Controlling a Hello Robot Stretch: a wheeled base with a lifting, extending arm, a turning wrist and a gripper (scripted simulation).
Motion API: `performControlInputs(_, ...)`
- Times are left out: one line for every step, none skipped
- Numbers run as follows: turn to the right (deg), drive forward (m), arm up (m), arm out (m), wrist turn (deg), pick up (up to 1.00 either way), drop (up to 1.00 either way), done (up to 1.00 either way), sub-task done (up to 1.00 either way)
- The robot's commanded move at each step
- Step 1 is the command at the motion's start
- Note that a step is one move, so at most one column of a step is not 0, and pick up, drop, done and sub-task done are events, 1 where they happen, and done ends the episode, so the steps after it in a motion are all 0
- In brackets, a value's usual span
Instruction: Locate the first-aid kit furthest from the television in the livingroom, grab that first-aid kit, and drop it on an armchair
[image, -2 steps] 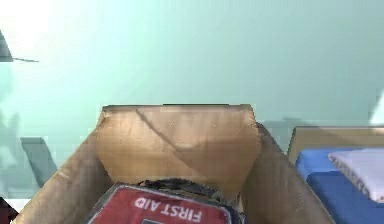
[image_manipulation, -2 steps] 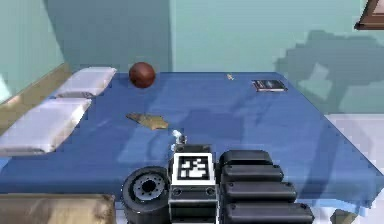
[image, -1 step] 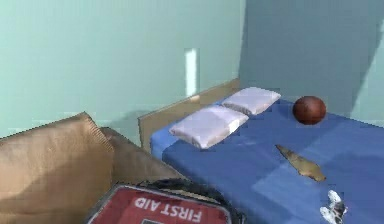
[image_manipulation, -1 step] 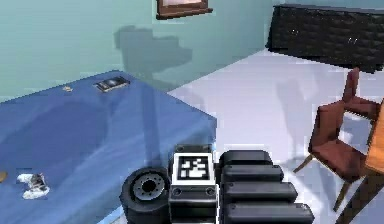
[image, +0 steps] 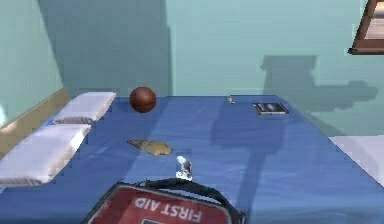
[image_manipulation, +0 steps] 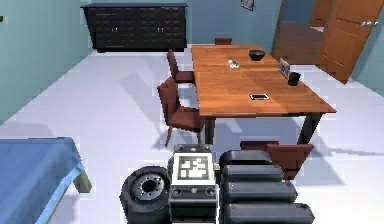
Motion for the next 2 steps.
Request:
performControlInputs(6.0, 0.00, 0.00, 0.00, 0.0, 0.00, 0.00, 0.00, 0.00)
performControlInputs(-45.0, 0.00, 0.00, 0.00, 0.0, 0.00, 0.00, 0.00, 0.00)
